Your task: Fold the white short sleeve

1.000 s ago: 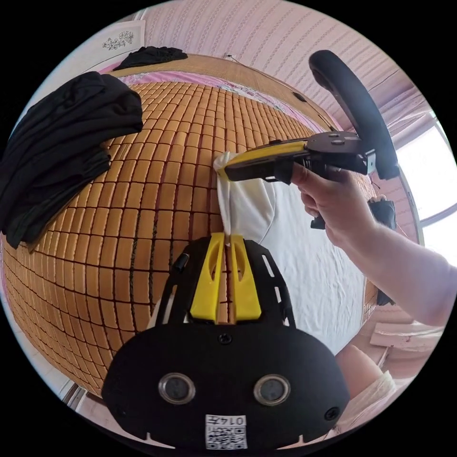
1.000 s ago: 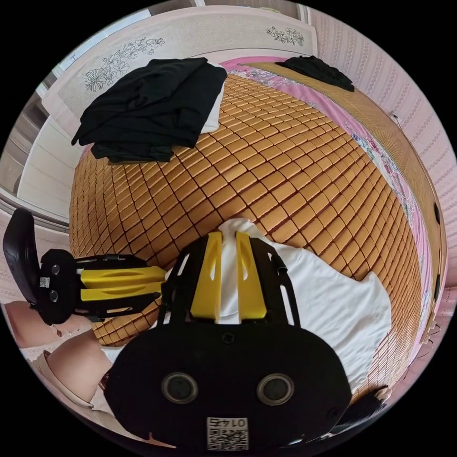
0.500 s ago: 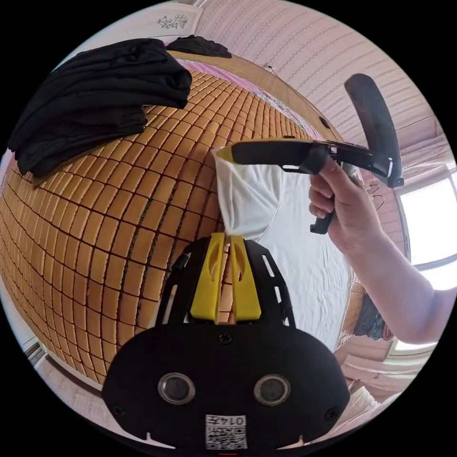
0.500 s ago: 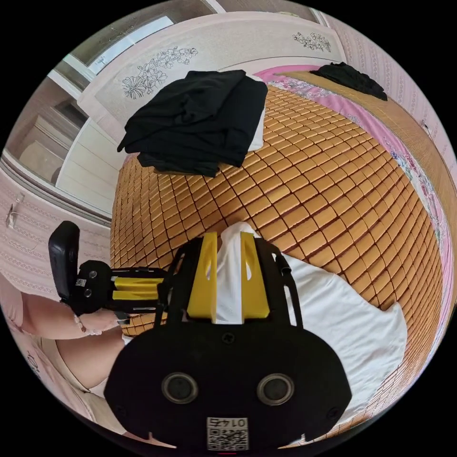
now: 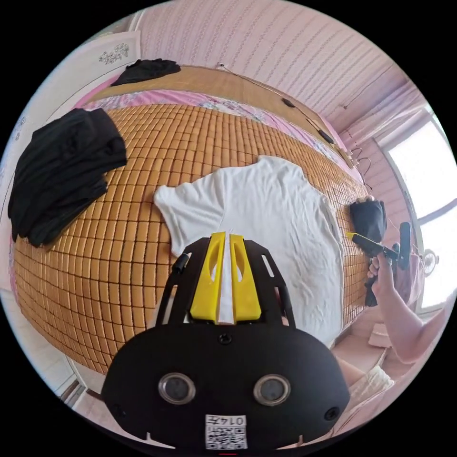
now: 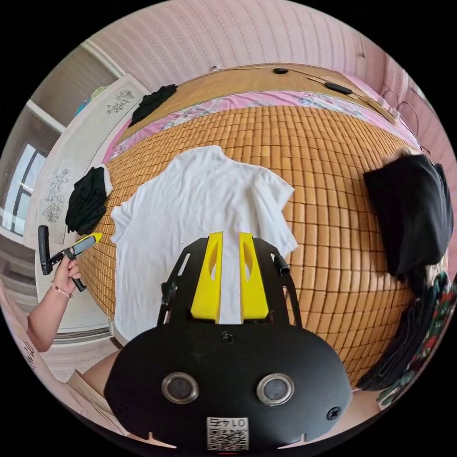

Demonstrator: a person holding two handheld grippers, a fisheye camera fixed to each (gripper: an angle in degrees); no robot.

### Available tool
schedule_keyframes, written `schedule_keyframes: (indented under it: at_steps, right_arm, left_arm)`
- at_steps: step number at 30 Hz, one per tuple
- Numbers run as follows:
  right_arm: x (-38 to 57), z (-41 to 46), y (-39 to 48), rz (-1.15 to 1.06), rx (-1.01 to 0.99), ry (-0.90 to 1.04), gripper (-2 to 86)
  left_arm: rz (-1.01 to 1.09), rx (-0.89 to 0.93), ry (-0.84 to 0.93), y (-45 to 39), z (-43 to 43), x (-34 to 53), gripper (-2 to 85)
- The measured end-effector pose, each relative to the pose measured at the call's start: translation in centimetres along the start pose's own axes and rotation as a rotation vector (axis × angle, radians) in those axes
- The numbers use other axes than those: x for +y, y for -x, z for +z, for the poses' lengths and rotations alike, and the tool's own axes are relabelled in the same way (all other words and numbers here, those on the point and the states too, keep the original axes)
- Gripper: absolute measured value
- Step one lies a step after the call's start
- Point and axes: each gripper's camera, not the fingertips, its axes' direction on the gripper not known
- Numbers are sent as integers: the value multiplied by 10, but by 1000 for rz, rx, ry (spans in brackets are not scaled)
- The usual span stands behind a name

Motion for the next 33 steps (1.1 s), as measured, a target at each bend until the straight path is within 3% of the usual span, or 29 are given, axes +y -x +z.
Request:
schedule_keyframes:
  at_steps: [8,14,19,22,28,33]
  right_arm:
    - [44,1,-71,32,-30,-6,72]
    - [46,19,-98,72,-1,-30,83]
    - [64,22,-124,94,-56,-24,19]
    - [88,6,-140,136,-76,-78,10]
    - [125,-15,-153,205,-45,-120,5]
    - [138,-8,-161,276,-39,-78,4]
  left_arm:
    - [375,192,82,-196,110,-102,31]
    - [567,121,167,-293,183,-139,55]
    - [624,64,333,-327,245,-149,12]
    - [732,62,252,-352,240,-148,-5]
    - [879,239,194,-409,251,-144,-9]
    - [926,149,285,-440,296,-136,-6]
